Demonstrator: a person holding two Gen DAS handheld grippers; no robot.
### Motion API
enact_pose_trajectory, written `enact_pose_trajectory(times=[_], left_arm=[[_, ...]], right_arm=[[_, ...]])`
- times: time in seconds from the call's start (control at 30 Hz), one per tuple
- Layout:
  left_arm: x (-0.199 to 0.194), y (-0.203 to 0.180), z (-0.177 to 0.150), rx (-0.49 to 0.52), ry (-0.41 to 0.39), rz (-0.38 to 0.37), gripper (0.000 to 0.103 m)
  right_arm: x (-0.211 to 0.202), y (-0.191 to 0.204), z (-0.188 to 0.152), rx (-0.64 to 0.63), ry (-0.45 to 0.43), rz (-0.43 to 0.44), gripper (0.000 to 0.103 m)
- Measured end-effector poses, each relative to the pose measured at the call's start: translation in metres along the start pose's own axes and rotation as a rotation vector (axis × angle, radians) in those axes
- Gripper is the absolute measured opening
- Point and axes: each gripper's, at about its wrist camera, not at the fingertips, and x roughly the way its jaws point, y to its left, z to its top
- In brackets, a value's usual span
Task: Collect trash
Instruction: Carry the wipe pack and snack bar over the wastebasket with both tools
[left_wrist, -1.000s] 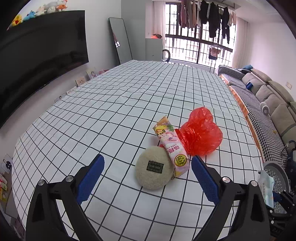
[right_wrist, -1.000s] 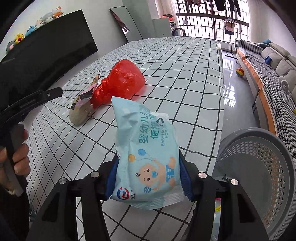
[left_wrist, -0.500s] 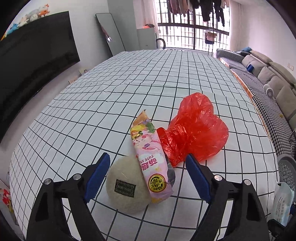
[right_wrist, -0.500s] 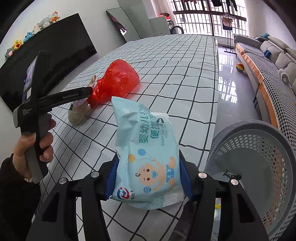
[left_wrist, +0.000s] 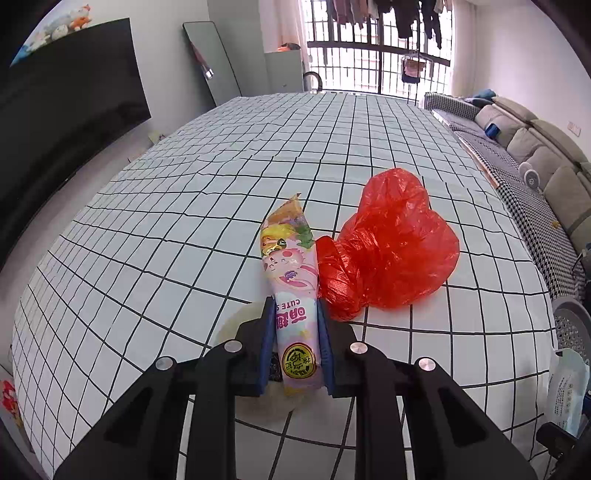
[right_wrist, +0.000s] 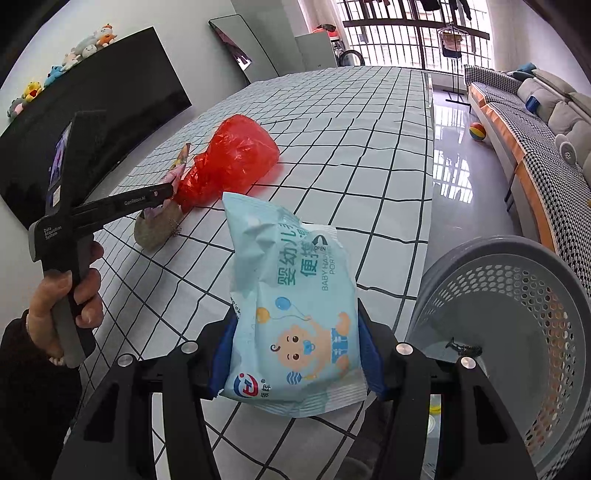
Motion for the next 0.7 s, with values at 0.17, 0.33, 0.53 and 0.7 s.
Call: enact_pose_trajectory(times=[0.17, 0.33, 0.53, 0.7], left_arm=[[-0.02, 0.007, -0.003, -0.016, -0.033, -0.012, 0.02], [-0.046, 0.009, -0.008, -0.03, -0.074, -0.026, 0.02], [-0.074, 0.005, -0.022, -0.025, -0.119, -0.047, 0.02], [-0.091, -0.01, -0.038, -0.003, -0.124, -0.064, 0.02]], right_arm=[[-0.003, 0.003, 0.0, -0.003, -0.006, -0.001, 0.055], [-0.009, 0.002, -0.001, 0.002, -0.02, -0.007, 0.055], [-0.018, 0.0, -0.004, 0.008, -0.033, -0.016, 0.055], [-0.025, -0.001, -0.01, 0.011, -0.039, -0.021, 0.055]])
